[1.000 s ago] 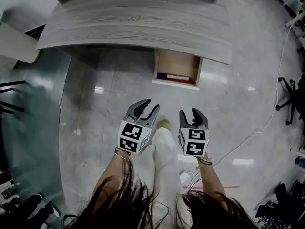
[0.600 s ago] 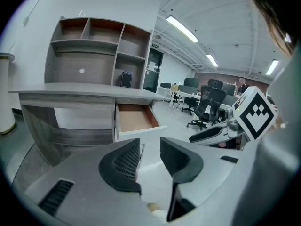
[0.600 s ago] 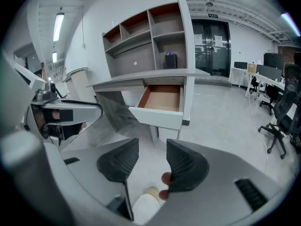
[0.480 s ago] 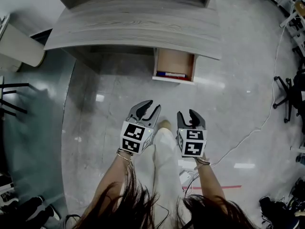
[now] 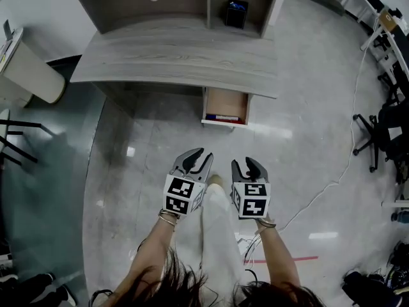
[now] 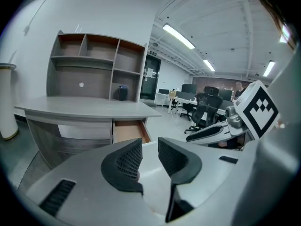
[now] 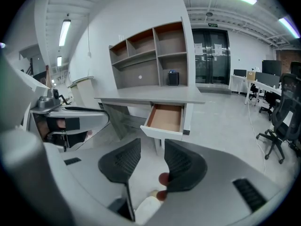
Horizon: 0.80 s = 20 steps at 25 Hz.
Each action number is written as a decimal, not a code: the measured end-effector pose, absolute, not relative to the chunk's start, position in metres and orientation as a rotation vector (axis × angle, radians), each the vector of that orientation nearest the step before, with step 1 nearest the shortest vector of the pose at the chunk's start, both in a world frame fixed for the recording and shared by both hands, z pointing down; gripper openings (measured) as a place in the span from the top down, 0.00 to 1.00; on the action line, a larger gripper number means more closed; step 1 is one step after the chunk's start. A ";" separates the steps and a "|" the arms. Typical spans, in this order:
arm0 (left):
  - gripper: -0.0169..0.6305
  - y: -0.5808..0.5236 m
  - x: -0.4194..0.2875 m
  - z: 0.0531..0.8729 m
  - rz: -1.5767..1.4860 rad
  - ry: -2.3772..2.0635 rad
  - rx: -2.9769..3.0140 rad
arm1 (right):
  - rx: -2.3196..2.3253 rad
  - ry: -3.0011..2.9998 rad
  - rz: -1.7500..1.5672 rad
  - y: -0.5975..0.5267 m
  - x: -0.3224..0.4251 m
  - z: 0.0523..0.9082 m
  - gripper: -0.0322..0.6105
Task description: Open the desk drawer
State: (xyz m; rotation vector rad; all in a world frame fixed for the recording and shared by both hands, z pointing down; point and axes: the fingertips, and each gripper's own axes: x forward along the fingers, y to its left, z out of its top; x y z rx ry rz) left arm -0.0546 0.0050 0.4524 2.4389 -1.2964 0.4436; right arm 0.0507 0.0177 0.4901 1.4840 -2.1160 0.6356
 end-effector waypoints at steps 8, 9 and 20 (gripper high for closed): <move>0.83 0.019 -0.057 0.410 0.364 -1.313 2.449 | 1.438 -2.162 0.627 0.031 0.035 0.453 0.74; 0.83 0.022 -0.057 0.405 0.354 -1.312 2.449 | 1.432 -2.168 0.627 0.035 0.034 0.449 0.74; 0.83 0.052 -0.053 0.366 0.298 -1.318 2.481 | 1.425 -2.221 0.564 0.055 0.028 0.400 0.79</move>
